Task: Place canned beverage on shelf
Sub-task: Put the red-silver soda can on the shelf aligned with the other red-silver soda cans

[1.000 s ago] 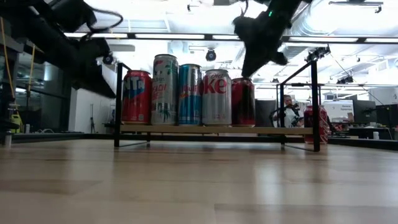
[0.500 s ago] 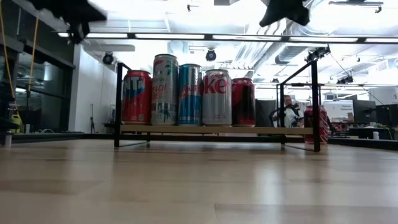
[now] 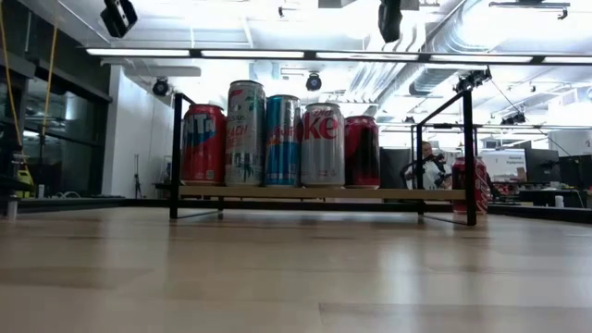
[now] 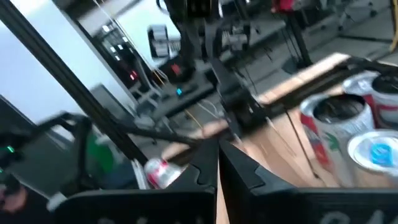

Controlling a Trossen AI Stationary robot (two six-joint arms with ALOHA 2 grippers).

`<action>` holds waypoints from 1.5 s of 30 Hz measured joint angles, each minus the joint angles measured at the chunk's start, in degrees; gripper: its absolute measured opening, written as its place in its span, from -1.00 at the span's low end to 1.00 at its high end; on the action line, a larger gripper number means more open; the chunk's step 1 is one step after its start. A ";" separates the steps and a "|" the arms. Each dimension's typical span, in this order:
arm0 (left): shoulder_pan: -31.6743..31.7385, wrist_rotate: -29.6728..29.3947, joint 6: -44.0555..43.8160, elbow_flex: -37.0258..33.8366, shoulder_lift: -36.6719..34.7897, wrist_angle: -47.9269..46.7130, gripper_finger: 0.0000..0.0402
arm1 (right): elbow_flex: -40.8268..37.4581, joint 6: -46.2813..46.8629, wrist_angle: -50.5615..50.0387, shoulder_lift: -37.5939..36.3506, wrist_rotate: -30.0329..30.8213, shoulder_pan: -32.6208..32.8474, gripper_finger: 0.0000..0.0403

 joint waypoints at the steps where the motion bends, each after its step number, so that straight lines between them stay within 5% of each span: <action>1: -1.57 -1.09 -0.04 0.00 0.45 0.37 -1.00 | -0.18 0.31 1.23 0.00 0.00 0.00 -1.00; 9: -12.80 -6.63 2.52 0.00 2.61 1.10 -1.00 | 1.04 0.51 1.72 -0.04 1.99 0.00 -1.00; 17: -15.40 -6.37 8.21 -0.02 3.11 4.10 -0.96 | 2.84 3.03 1.44 -0.04 6.11 0.00 -1.00; 28: -15.79 -3.71 1.96 3.61 9.55 20.31 -0.12 | 2.85 4.92 -1.14 -0.04 6.08 0.00 -1.00; 33: -18.68 -0.42 5.10 7.13 18.62 40.49 0.25 | 2.85 4.92 -2.10 -0.06 3.19 0.00 -1.00; 40: -23.35 0.98 12.50 13.77 28.75 60.77 0.36 | 2.85 1.21 -2.41 -1.39 2.13 0.00 -1.00; 45: -25.55 0.70 10.53 17.43 32.59 64.62 0.35 | 2.85 -4.41 -2.41 -3.28 2.13 0.00 -1.00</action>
